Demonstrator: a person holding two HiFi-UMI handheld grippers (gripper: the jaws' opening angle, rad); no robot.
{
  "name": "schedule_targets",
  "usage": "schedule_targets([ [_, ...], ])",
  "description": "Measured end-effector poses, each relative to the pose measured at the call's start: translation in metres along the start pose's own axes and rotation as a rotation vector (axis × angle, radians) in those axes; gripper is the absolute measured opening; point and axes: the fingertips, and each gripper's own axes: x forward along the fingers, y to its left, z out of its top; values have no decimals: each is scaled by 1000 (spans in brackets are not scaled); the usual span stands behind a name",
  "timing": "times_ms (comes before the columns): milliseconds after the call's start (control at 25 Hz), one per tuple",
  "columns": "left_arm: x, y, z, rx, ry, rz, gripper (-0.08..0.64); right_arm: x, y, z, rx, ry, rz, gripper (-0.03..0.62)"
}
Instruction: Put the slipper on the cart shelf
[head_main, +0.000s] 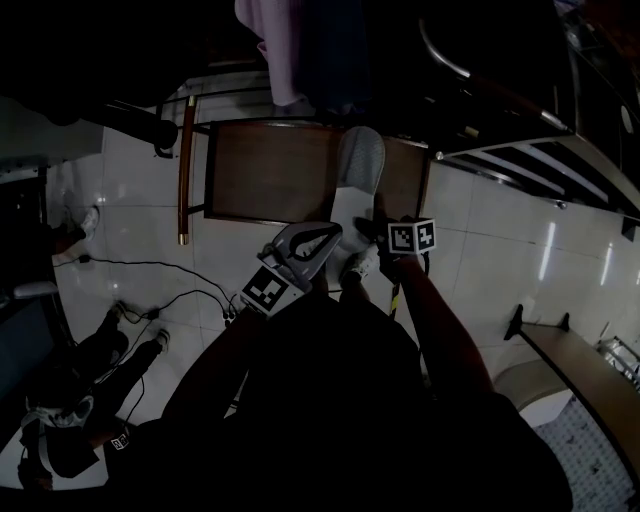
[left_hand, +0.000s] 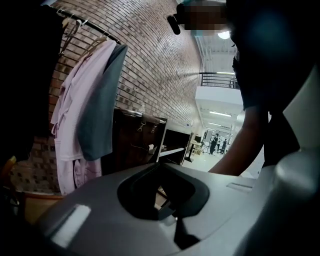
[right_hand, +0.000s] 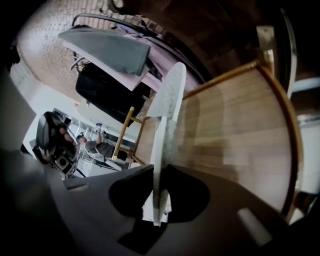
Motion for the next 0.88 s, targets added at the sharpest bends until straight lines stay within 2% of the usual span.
schedule_targets([
  [160,3,-10,5,30,-14,-20,2,-24,15,10,-84,-64,-30,66],
  [440,7,-36,20,67,-32,-49,2,-79,57,27,-163,-213,-39,65],
  [880,-1,-62,59,133,-78,-31,2,-187,155,61,-448,-492,-76,66],
])
